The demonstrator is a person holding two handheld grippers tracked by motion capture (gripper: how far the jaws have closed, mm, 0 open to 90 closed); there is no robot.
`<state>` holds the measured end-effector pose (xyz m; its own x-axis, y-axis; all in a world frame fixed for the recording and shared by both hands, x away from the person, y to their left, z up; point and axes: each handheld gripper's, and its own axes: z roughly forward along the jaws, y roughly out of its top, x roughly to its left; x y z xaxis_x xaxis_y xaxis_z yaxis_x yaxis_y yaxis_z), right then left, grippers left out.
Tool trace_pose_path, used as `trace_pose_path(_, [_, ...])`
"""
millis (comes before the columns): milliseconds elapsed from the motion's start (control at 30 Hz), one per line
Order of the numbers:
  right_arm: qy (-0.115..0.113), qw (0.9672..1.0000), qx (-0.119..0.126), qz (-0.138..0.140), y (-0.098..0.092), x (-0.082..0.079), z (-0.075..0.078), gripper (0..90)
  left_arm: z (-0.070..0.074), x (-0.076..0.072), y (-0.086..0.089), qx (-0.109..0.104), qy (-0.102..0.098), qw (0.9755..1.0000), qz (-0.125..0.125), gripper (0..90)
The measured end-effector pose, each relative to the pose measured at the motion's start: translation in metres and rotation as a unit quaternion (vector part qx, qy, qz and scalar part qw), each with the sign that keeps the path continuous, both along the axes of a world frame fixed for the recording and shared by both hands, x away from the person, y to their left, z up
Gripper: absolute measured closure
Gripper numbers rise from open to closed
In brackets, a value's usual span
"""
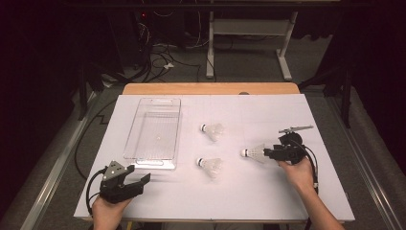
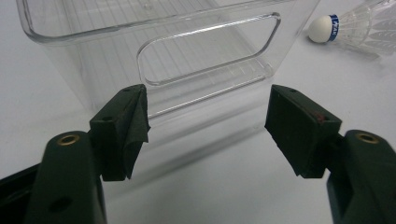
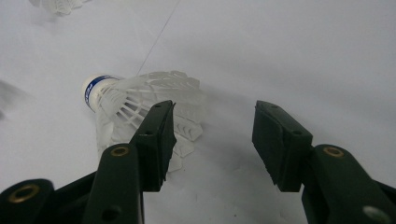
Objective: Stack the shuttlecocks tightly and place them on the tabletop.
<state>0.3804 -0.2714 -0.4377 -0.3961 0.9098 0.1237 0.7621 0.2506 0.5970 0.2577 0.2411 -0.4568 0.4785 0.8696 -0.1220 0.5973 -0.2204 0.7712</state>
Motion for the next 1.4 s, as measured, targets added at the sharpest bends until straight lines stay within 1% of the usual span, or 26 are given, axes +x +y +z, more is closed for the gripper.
trace_pose_path(200, [-0.013, 0.9999, 0.007, -0.001, -0.005, -0.007, 0.003, 50.3, 0.000, 0.001, 0.000, -0.002, 0.000, 1.0000, 0.001, 30.9])
trace_pose_path(367, [-0.017, 0.9998, 0.013, -0.001, -0.010, -0.012, 0.005, 53.7, 0.000, 0.001, -0.001, -0.001, 0.000, 1.0000, 0.000, 30.9])
trace_pose_path(567, [-0.025, 0.9995, 0.019, 0.002, -0.013, -0.021, 0.008, 55.6, 0.000, 0.000, 0.000, -0.001, 0.002, 1.0000, 0.000, 30.9])
trace_pose_path(667, [-0.030, 0.9993, 0.019, 0.007, -0.014, -0.026, 0.010, 57.3, 0.000, 0.000, 0.000, -0.002, -0.001, 1.0000, 0.000, 31.0])
trace_pose_path(867, [-0.036, 0.9990, 0.014, 0.022, -0.014, -0.038, 0.012, 58.9, 0.000, 0.000, -0.001, -0.002, 0.000, 1.0000, -0.001, 30.9])
trace_pose_path(1033, [-0.040, 0.9985, 0.017, 0.034, -0.010, -0.049, 0.013, 59.7, 0.000, 0.000, -0.001, -0.001, 0.000, 1.0000, -0.001, 31.0])
trace_pose_path(1133, [-0.046, 0.9979, 0.012, 0.045, -0.007, -0.053, 0.013, 60.8, 0.000, 0.000, -0.001, -0.001, 0.000, 1.0000, -0.001, 30.9])
trace_pose_path(1400, [-0.046, 0.9971, 0.011, 0.060, 0.004, -0.056, 0.013, 62.5, 0.000, 0.000, -0.001, -0.001, 0.000, 1.0000, -0.001, 30.9])
